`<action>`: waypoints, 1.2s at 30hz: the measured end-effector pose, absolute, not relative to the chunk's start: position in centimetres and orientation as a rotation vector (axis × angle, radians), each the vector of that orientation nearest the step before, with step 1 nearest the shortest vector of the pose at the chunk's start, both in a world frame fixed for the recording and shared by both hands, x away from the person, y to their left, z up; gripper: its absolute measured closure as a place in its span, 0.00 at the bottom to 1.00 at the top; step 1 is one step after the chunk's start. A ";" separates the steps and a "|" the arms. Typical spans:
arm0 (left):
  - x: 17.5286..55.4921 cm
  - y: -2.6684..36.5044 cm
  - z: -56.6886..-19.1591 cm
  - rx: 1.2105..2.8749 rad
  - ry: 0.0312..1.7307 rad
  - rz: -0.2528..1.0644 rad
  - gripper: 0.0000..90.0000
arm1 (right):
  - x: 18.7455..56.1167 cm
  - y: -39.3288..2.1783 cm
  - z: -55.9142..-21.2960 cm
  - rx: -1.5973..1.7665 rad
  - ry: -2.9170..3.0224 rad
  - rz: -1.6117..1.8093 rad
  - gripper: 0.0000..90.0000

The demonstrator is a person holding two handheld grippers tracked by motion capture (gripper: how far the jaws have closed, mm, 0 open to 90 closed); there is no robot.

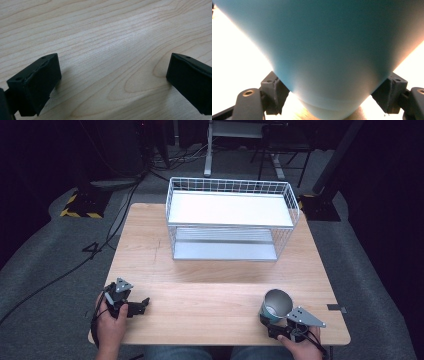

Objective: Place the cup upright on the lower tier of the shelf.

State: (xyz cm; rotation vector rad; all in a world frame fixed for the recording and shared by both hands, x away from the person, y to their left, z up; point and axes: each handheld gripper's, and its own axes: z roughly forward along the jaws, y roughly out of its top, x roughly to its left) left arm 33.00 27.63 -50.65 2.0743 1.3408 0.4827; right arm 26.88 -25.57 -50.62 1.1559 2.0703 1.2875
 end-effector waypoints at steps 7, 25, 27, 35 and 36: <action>33.0 27.6 -50.6 2.074 1.341 0.483 0.00 | 27.1 -25.3 -49.4 1.135 2.072 1.304 0.27; 33.0 27.6 -50.6 2.074 1.341 0.483 0.00 | 30.0 -23.9 -46.8 1.115 2.065 1.322 0.27; 33.0 27.6 -50.6 2.074 1.341 0.483 0.00 | 30.5 -23.6 -46.5 1.113 2.065 1.325 0.27; 33.0 27.6 -50.6 2.074 1.341 0.483 0.00 | 32.8 -22.6 -45.6 1.106 2.058 1.315 0.27; 33.0 27.6 -50.7 2.074 1.341 0.483 0.00 | 33.1 -22.5 -45.6 1.103 2.057 1.312 0.27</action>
